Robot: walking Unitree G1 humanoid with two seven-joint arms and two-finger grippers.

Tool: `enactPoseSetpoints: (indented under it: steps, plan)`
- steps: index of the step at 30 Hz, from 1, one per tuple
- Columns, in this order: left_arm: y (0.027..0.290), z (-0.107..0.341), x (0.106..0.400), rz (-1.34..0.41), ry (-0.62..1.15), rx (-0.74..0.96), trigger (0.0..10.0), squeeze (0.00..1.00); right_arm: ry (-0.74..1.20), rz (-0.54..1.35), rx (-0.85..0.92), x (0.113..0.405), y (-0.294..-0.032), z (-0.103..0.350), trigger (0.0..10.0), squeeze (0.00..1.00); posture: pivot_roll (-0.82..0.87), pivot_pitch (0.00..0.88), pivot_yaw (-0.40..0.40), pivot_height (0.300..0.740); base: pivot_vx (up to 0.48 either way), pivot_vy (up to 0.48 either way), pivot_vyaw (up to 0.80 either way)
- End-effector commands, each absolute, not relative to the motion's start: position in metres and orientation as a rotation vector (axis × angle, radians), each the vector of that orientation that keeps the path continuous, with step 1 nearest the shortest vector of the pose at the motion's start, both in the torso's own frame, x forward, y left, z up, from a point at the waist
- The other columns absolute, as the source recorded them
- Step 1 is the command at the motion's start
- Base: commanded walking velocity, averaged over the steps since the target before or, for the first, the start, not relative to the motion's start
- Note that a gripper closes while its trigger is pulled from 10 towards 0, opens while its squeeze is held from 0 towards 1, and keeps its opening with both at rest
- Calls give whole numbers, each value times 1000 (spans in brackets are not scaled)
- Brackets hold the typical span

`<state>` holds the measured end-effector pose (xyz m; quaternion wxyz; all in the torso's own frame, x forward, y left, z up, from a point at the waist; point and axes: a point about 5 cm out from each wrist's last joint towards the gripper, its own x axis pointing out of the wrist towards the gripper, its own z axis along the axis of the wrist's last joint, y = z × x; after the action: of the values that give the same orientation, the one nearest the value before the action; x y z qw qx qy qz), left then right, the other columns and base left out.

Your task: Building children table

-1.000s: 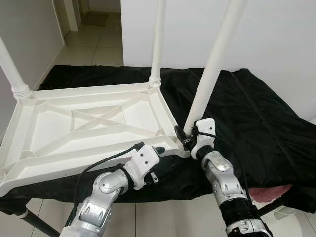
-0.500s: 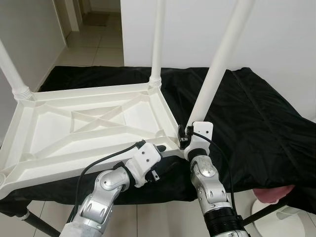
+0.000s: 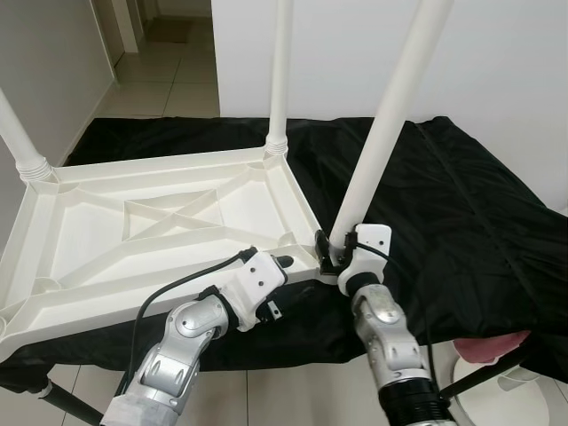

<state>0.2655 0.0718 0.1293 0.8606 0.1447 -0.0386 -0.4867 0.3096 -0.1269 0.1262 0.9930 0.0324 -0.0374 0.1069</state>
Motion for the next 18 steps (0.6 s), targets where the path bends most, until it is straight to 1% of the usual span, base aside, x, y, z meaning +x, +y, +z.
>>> enactPoseSetpoints:
  steps: [1,2,4,5,6,7,10,12,15,16,17,18]
  plan:
    - [72,128,267,-960,-82,304,10000,0,-101,360,50,307,-132,129,10000,0,19,0,-19,740,0,0,0]
    - [72,128,267,-960,-82,304,10000,0,-101,360,50,307,-132,129,10000,0,19,0,-19,740,0,0,0]
    - [71,128,266,-964,-82,301,10000,0,-102,485,11,309,-138,132,10000,0,19,0,-19,740,0,0,0]
    - [71,127,266,-966,-82,300,10000,0,-97,528,-2,310,-141,132,10000,0,19,0,-19,740,0,0,0]
    - [71,127,266,-966,-82,300,10000,0,-97,528,-2,310,-141,132,10000,0,19,0,-19,740,0,0,0]
    - [70,127,266,-969,-81,298,10000,0,-99,588,-36,314,-144,134,10000,0,10,0,-11,740,0,0,0]
    - [70,127,266,-969,-81,298,10000,0,-99,588,-36,314,-144,134,10000,0,10,0,-11,740,0,0,0]
    - [70,128,267,-971,-84,299,10000,0,-79,680,-57,323,-145,137,10000,0,10,0,-9,740,0,0,0]
    - [69,129,268,-971,-86,305,10000,0,-70,717,-68,325,-144,137,10000,0,15,0,-10,740,0,0,0]
    - [69,129,268,-970,-87,310,10000,0,-54,739,-89,327,-144,136,9686,0,15,0,-10,740,0,0,0]
    - [69,129,268,-970,-87,310,10000,0,-54,739,-89,327,-144,136,9686,0,15,0,-10,740,0,0,0]
    - [70,129,269,-969,-88,312,10000,0,-41,761,-100,328,-143,134,4980,0,20,0,-12,740,0,0,0]
